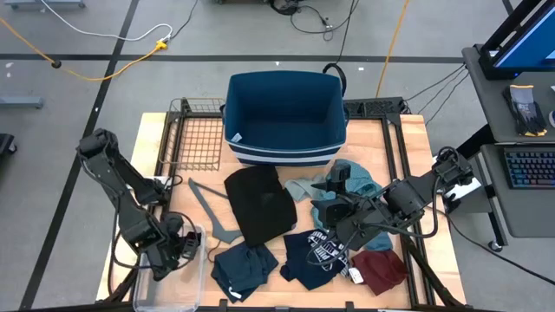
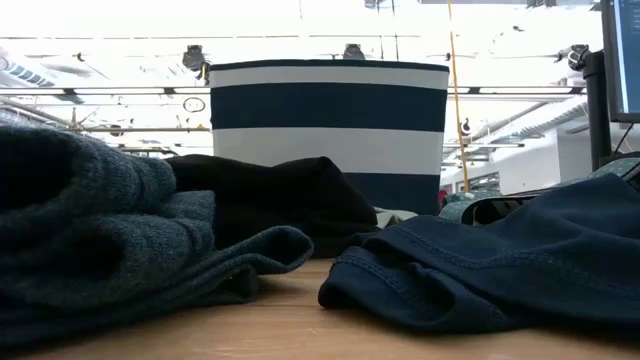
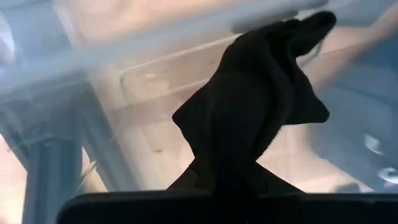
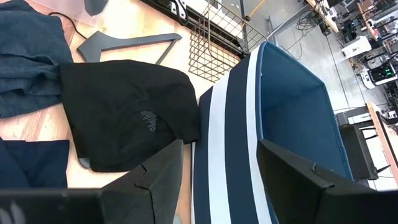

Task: Pick & Place Cloths
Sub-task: Put the black sock into the transparent container, then put the blue sock into the transparent container

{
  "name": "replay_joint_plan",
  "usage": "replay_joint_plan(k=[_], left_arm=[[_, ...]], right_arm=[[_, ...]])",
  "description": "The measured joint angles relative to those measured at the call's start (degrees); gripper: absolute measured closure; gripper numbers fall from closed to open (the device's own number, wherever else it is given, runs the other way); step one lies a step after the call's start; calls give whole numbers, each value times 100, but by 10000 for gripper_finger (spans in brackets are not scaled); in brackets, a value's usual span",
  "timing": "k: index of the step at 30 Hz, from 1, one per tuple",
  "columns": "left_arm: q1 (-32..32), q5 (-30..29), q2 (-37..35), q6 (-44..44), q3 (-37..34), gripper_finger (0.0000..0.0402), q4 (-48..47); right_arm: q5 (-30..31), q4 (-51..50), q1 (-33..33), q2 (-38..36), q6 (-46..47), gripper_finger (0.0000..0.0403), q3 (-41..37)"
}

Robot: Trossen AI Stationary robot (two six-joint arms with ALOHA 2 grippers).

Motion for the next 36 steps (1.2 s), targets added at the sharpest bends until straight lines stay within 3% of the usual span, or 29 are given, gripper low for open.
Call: replay_joint_plan(k=[12,27,36], left_arm=[[0,397,198,176,-11,378,23],[0,369,61,513,-17,197,86],[-1,230,-827,497,145,168,99]], right_arm=[[-2,10,2,0,-2,206,0],[-6,24,2,0,-45,206,0],[-7,38,7,0,-278,206,0]])
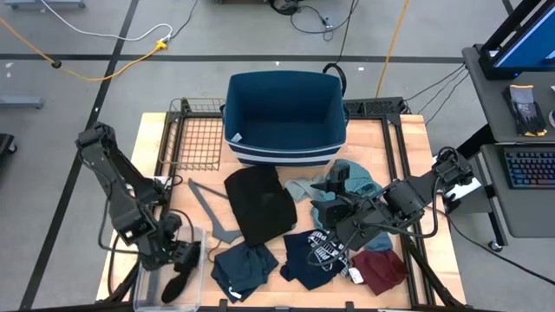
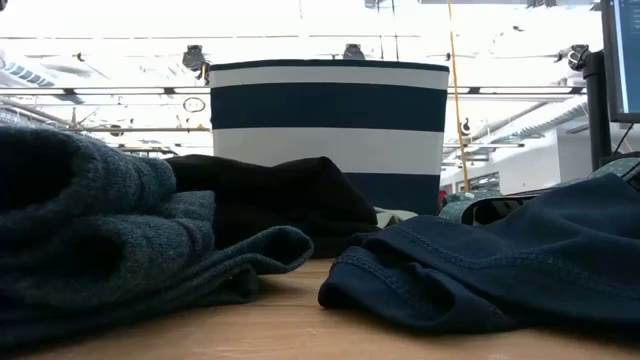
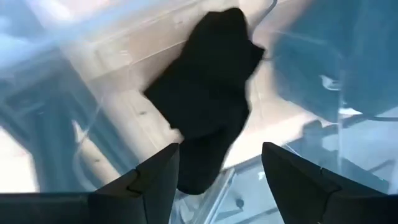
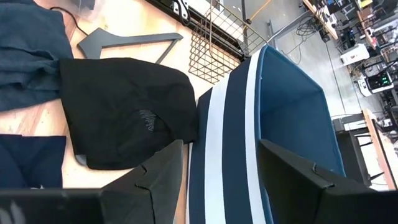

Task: Pick & Place Cloths
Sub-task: Put the blue sock into the transparent container

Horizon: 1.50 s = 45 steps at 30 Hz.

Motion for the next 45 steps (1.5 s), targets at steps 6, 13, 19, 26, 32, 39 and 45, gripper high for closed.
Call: replay_joint_plan(k=[6,13,19,26,32,39,45], left_arm=[[-5,-724,-477,72,136,167,-4],[-10,-2304,-696,1204,537,167,-13],[-10,-3838,-772,2694,772,167,-9],[-10,-4876,-917,4035,775,167,-42],[-10,-6014,-1050,5119,775,167,-117],[1,-6620,-1099,6063,775,167,-113],[77,-6619,-1097,6293,775,167,-92]], right_arm=[[-1,-17,117,0,-262,206,0],[-139,-387,263,0,48,206,0],[-1038,-864,338,0,1324,206,-2],[-1994,-1718,336,0,2749,206,-2],[-3160,-2077,331,1,4115,206,-117],[-4334,-2076,375,4,5774,206,-763],[-5096,-2081,373,4,6563,206,-1771]])
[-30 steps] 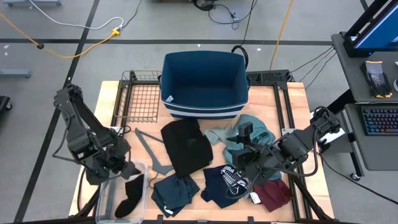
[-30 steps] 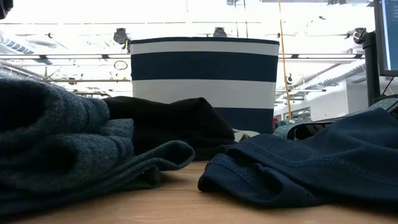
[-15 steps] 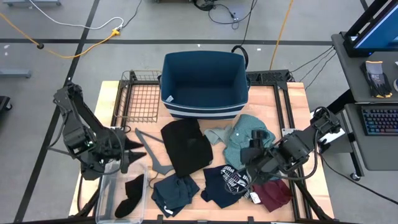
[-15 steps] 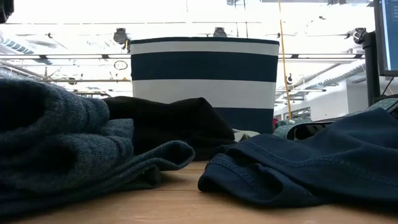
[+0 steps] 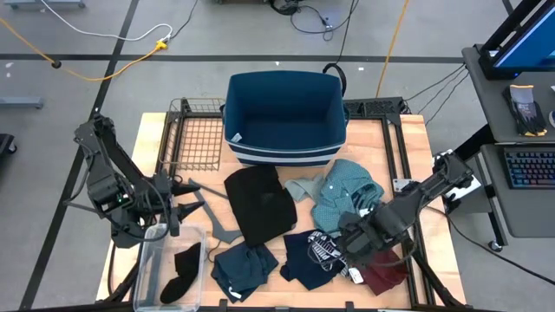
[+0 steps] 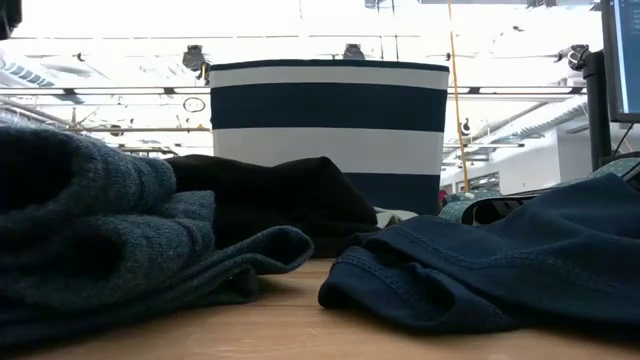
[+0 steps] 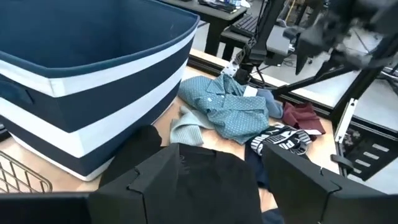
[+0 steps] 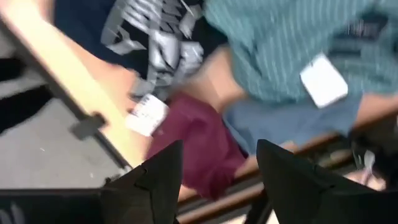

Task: Pick & Place Cloths
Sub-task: Put the blue sock into the transparent container

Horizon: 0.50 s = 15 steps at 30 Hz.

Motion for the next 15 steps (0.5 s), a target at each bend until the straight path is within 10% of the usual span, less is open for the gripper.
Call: replay_joint_plan(k=[15], left_arm=[[53,165,0,-17,0,167,23]], right_arm=[[-121,1,-2,-1268,1539,206,-2550]])
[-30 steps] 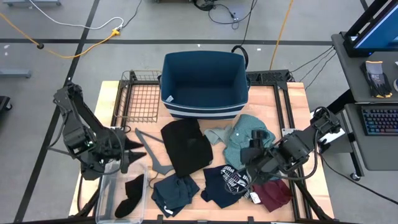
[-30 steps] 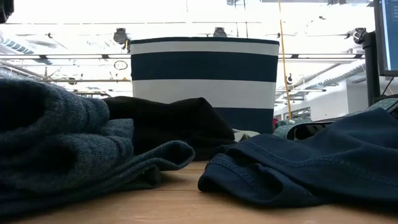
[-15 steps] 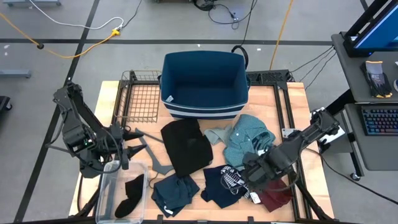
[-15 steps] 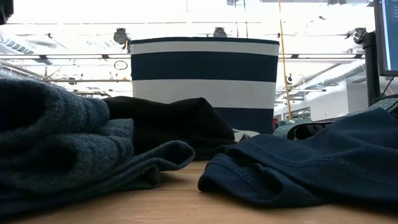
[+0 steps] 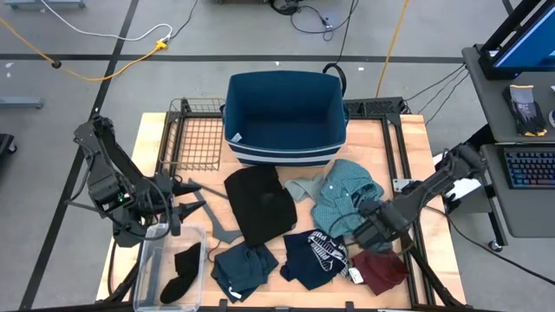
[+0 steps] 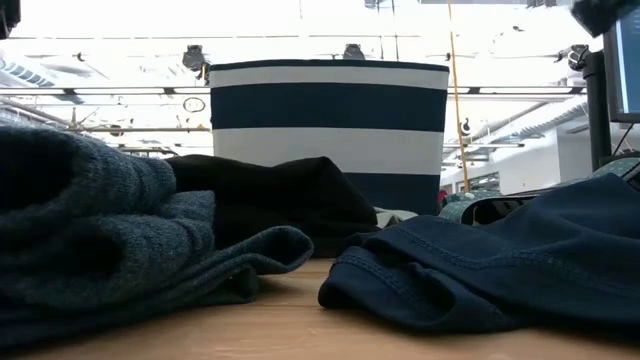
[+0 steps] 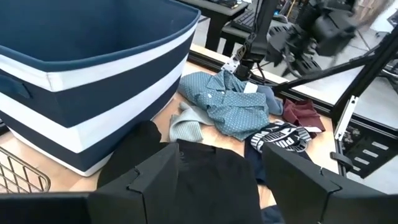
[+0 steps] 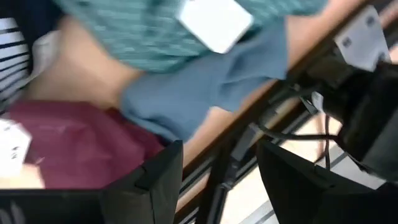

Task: Pick & Place Cloths
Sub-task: Put the blue sock into the transparent container

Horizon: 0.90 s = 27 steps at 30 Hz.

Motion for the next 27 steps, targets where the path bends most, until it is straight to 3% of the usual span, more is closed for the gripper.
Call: replay_joint_plan(k=[11,27], left_arm=[[0,5,0,-147,0,167,24],[0,9,0,124,-2,167,34]], right_arm=[[-125,973,-11,-1271,1146,206,-1229],[-175,2340,-82,-1329,1335,206,-2279]])
